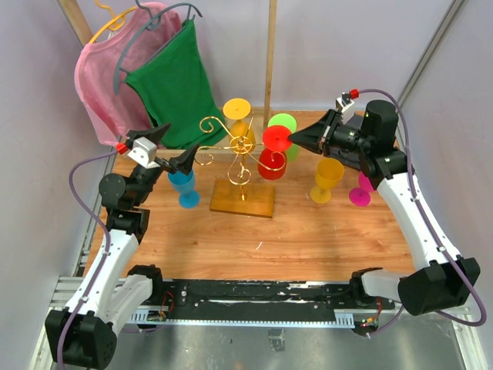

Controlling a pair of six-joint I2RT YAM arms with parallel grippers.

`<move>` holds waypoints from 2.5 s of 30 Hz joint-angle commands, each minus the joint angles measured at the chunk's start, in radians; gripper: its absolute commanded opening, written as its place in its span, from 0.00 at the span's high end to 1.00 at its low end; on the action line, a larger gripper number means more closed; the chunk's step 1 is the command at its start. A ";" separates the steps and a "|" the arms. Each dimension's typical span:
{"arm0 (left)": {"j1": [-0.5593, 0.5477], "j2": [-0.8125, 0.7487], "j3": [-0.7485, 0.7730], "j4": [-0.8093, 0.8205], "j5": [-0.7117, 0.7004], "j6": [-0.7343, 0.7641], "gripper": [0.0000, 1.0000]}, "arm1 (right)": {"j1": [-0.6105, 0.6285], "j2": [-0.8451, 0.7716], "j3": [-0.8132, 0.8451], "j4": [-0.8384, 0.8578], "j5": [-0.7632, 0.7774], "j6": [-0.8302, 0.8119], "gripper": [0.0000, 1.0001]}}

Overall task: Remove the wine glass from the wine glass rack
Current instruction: Pick up the wine glass from the wine rack.

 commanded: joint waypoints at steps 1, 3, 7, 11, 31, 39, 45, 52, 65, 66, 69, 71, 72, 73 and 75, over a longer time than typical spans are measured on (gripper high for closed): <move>-0.010 0.002 0.029 0.005 0.016 0.006 0.01 | -0.014 -0.041 0.010 0.009 -0.017 -0.007 0.99; -0.010 0.004 0.028 0.005 0.019 0.005 0.01 | -0.015 -0.049 0.002 0.005 -0.017 -0.007 0.99; -0.010 0.003 0.029 0.005 0.024 0.006 0.01 | -0.020 -0.065 -0.018 0.001 -0.018 -0.007 0.99; -0.010 0.003 0.031 0.005 0.027 0.005 0.01 | -0.029 -0.078 -0.035 0.001 -0.017 -0.007 0.99; -0.010 0.007 0.054 -0.018 0.037 -0.003 0.01 | -0.065 -0.208 -0.143 -0.025 -0.039 0.021 0.99; -0.010 0.003 0.063 -0.035 0.032 -0.007 0.01 | -0.104 -0.265 -0.178 -0.060 -0.046 0.020 0.99; -0.010 -0.003 0.072 -0.056 0.029 0.001 0.01 | -0.137 -0.294 -0.181 -0.079 -0.062 0.024 0.99; -0.010 -0.004 0.084 -0.072 0.021 -0.004 0.01 | -0.144 -0.349 -0.207 -0.109 -0.063 0.036 0.99; -0.010 0.022 0.145 -0.140 -0.050 -0.003 0.01 | -0.144 -0.503 -0.270 -0.239 -0.064 0.074 0.99; -0.010 0.025 0.156 -0.158 -0.062 0.003 0.01 | -0.144 -0.521 -0.270 -0.264 -0.066 0.076 0.99; -0.010 0.031 0.187 -0.209 -0.108 0.010 0.01 | -0.144 -0.578 -0.271 -0.323 -0.068 0.095 0.99; -0.010 0.030 0.207 -0.230 -0.135 0.005 0.01 | -0.144 -0.616 -0.273 -0.360 -0.068 0.113 0.99; -0.010 0.031 0.217 -0.238 -0.149 -0.002 0.01 | -0.144 -0.630 -0.272 -0.376 -0.069 0.120 0.99; -0.010 0.032 0.227 -0.249 -0.162 -0.006 0.01 | -0.144 -0.644 -0.269 -0.395 -0.072 0.126 0.99; -0.009 0.034 0.250 -0.270 -0.187 -0.012 0.01 | -0.144 -0.666 -0.260 -0.427 -0.076 0.141 0.99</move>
